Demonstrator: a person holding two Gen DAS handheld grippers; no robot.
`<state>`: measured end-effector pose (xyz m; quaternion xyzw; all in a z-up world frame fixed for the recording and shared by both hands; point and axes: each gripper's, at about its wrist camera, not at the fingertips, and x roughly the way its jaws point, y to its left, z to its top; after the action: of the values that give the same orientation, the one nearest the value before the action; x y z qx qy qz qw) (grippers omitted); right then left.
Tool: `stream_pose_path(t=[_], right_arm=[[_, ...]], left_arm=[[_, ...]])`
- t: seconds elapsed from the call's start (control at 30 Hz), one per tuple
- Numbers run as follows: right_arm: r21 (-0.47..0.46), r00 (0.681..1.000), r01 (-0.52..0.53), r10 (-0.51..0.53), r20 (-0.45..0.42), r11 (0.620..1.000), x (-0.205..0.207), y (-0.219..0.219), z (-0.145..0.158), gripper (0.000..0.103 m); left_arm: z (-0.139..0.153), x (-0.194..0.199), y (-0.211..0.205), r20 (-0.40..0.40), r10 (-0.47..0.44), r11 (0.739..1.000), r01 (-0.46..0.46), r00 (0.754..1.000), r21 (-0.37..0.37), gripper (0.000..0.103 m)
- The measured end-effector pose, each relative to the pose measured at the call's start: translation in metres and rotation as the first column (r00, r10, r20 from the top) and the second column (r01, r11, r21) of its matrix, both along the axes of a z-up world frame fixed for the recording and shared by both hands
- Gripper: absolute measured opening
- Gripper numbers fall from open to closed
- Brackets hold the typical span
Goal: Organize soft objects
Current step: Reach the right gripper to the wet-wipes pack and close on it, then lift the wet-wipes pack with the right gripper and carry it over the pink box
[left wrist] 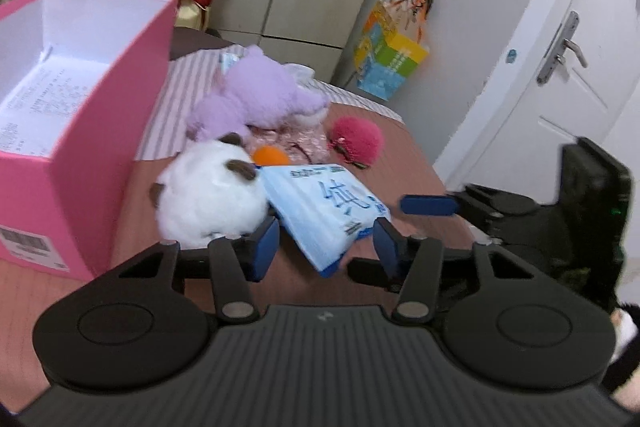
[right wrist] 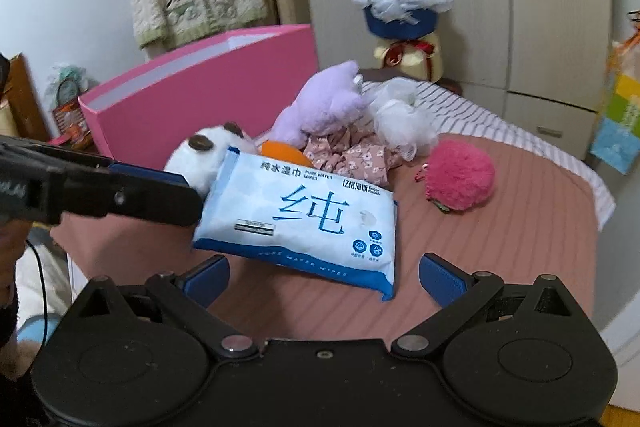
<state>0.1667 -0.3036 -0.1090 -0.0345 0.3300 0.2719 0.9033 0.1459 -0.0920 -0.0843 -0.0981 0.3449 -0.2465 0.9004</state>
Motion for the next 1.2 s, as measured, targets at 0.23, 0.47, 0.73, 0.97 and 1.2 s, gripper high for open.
stream_pose_path(t=[0.23, 0.47, 0.73, 0.97, 1.2], right_arm=[[-0.079, 0.991, -0.130, 0.132, 0.028, 0.988, 0.018, 0.003, -0.006, 0.102], [-0.027, 0.990, -0.142, 0.142, 0.008, 0.990, 0.030, -0.001, -0.013, 0.092], [-0.033, 0.989, -0.144, 0.145, 0.023, 0.989, 0.025, -0.002, -0.014, 0.087], [-0.027, 0.994, -0.096, 0.097, 0.050, 0.995, 0.016, 0.000, -0.013, 0.078], [-0.015, 0.999, -0.008, 0.008, 0.037, 1.000, 0.003, 0.007, -0.009, 0.075]], left_arm=[[-0.006, 0.008, -0.006, -0.050, 0.017, 1.000, -0.018, 0.999, -0.003, 0.051], [-0.002, -0.001, -0.022, 0.066, 0.065, 0.993, -0.071, 0.996, 0.096, 0.054], [-0.013, 0.014, -0.027, 0.003, 0.091, 0.992, -0.091, 0.996, 0.092, 0.045], [-0.016, 0.012, -0.028, 0.016, 0.085, 0.991, -0.086, 0.996, 0.102, 0.041], [-0.008, -0.010, -0.043, 0.133, 0.024, 0.971, -0.055, 0.991, 0.231, 0.038]])
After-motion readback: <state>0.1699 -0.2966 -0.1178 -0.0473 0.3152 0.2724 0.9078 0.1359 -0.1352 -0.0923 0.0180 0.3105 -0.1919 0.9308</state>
